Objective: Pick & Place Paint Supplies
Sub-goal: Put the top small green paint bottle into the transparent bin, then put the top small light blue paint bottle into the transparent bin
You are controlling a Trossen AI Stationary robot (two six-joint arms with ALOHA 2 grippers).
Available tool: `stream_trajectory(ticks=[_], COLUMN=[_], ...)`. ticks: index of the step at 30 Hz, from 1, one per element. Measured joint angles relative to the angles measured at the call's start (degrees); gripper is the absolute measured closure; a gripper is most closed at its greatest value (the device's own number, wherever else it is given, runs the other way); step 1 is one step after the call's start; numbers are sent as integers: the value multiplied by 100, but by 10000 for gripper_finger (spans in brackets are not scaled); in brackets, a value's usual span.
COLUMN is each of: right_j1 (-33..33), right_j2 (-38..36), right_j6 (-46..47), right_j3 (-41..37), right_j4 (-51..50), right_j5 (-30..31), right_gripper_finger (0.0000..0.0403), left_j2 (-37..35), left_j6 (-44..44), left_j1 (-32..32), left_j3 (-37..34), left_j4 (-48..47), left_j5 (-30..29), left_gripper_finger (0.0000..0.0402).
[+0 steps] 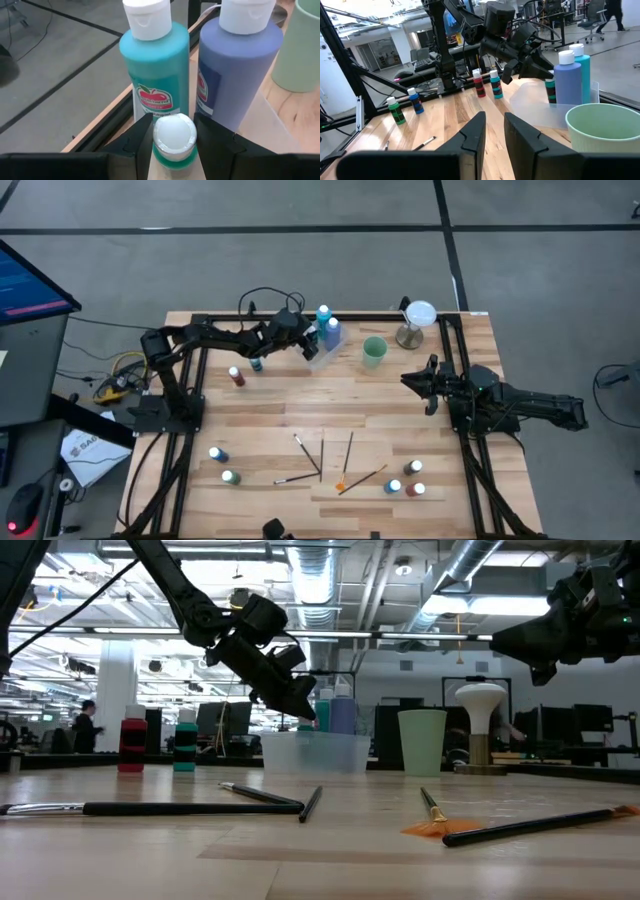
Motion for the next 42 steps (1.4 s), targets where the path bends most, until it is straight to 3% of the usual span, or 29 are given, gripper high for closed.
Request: stream_trajectory(ticks=[16, 23, 27, 30, 37, 42], right_j1=[0, 0, -1, -1, -1, 0], right_j2=[-1, -2, 0, -2, -2, 0], right_j6=[1, 2, 2, 2, 2, 0], right_j3=[1, 2, 2, 0, 1, 0], right_j4=[0, 0, 0, 0, 0, 0], right_j5=[0, 0, 0, 0, 0, 0], right_gripper_finger=[337, 337, 337, 337, 337, 337], left_j2=[0, -246, -952, -1746, -3932, -4896], left_j6=[0, 514, 514, 346, -542, -1326], left_j1=[85, 92, 92, 60, -188, -320], left_j3=[0, 0, 2, -2, 2, 2], left_j4=[2, -57, -481, -1351, -4073, -5652], left_j5=[19, 17, 2, -9, -11, -18], left_gripper_finger=[247, 205, 170, 153, 134, 134])
